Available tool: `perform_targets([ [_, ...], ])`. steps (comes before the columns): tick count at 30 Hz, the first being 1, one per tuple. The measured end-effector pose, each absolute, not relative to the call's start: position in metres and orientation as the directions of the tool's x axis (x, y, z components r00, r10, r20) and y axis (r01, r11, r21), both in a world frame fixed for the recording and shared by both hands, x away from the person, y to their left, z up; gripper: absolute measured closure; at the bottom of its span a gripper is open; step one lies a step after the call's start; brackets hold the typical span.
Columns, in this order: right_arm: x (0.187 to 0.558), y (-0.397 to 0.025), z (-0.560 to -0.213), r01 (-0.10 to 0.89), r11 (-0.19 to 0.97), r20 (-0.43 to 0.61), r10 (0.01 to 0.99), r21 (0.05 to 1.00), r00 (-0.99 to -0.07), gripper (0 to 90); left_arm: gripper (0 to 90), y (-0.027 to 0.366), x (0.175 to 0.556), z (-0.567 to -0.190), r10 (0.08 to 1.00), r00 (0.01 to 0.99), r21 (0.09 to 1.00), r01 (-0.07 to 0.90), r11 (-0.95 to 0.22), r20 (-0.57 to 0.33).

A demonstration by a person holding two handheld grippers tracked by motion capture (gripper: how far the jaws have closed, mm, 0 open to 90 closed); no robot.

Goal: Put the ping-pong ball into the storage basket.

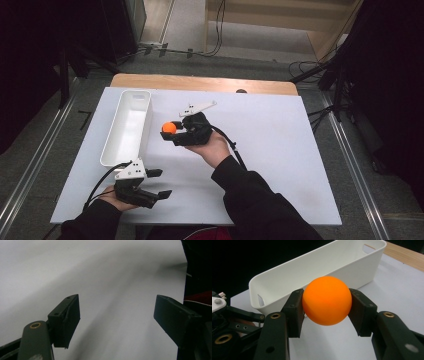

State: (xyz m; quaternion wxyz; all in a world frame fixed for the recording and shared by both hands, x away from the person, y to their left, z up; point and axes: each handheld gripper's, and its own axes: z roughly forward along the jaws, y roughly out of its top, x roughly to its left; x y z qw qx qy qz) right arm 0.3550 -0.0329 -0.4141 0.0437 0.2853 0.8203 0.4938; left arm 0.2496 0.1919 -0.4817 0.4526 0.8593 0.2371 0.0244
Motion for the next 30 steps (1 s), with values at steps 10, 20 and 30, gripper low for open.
perform_targets([
  [10, 0.361, -0.023, -0.412, 0.430, 0.347, 0.220, 0.505, 0.833, -0.834, 47.7, 21.5, 0.192, 0.249, -0.482, 0.429, 0.887, 0.786, 0.384, -0.485, -0.168],
  [20, 0.366, -0.012, -0.409, 0.422, 0.346, 0.219, 0.494, 0.838, -0.841, 47.7, 21.5, 0.191, 0.249, -0.482, 0.429, 0.887, 0.790, 0.382, -0.480, -0.169],
  [30, 0.371, 0.000, -0.405, 0.416, 0.349, 0.217, 0.486, 0.840, -0.846, 47.7, 21.5, 0.192, 0.249, -0.482, 0.428, 0.888, 0.786, 0.381, -0.486, -0.166],
])
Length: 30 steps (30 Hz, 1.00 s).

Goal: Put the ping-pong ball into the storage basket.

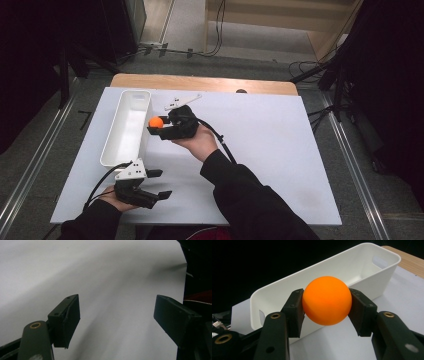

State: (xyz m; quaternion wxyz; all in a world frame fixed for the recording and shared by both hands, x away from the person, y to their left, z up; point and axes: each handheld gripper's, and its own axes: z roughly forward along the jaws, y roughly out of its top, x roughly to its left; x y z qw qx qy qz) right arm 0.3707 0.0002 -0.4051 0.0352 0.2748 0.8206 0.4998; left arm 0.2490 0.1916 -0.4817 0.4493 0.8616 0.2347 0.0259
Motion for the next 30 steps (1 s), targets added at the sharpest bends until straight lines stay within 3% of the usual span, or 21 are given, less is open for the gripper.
perform_targets([
  [30, 0.386, 0.030, -0.407, 0.404, 0.390, 0.196, 0.474, 0.827, -0.858, 47.7, 21.5, 0.190, 0.248, -0.482, 0.420, 0.892, 0.788, 0.376, -0.487, -0.166],
])
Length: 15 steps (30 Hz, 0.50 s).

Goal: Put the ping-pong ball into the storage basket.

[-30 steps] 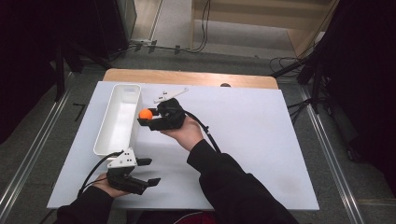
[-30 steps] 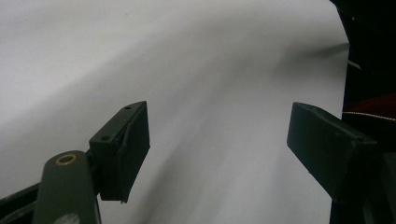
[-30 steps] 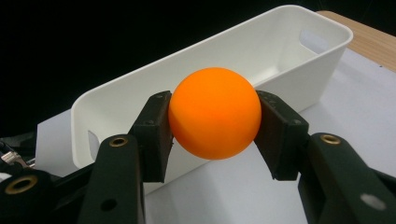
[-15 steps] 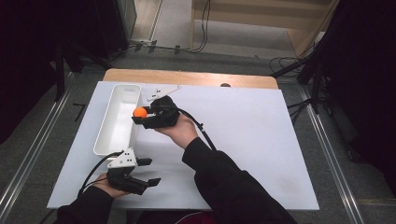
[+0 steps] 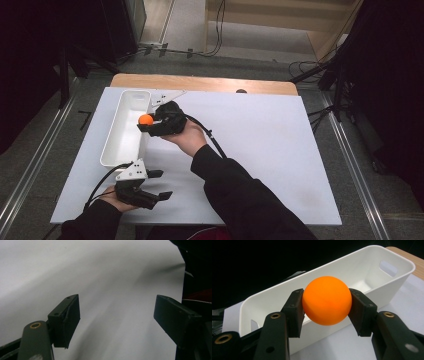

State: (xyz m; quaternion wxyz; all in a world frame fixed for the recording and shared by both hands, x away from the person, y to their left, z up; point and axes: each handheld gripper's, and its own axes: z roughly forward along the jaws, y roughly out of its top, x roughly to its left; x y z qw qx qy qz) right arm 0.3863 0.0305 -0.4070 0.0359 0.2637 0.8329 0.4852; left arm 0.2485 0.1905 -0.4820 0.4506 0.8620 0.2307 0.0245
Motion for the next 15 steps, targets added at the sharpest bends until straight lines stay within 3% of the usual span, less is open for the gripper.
perform_targets([
  [15, 0.394, 0.045, -0.412, 0.419, 0.366, 0.222, 0.473, 0.831, -0.853, 47.7, 21.5, 0.191, 0.248, -0.482, 0.415, 0.895, 0.784, 0.372, -0.497, -0.162],
])
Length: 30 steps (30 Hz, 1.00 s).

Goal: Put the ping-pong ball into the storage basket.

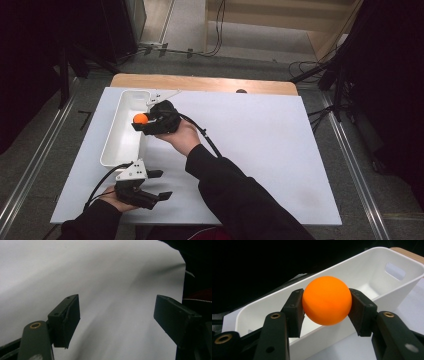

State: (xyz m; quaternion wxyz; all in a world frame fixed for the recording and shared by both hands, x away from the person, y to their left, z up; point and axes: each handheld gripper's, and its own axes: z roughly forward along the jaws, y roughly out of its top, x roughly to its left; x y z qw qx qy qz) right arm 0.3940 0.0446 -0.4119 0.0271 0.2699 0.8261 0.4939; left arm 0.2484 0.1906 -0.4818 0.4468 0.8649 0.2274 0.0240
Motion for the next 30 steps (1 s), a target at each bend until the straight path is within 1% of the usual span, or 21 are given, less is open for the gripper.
perform_targets([
  [6, 0.397, 0.051, -0.414, 0.428, 0.357, 0.239, 0.465, 0.830, -0.852, 47.7, 21.5, 0.191, 0.249, -0.482, 0.414, 0.895, 0.782, 0.374, -0.499, -0.165],
  [23, 0.398, 0.081, -0.414, 0.392, 0.410, 0.201, 0.434, 0.824, -0.878, 47.6, 21.5, 0.191, 0.248, -0.482, 0.409, 0.898, 0.784, 0.368, -0.500, -0.161],
  [30, 0.399, 0.089, -0.417, 0.387, 0.406, 0.198, 0.434, 0.828, -0.879, 47.6, 21.5, 0.190, 0.248, -0.482, 0.409, 0.899, 0.782, 0.365, -0.505, -0.156],
])
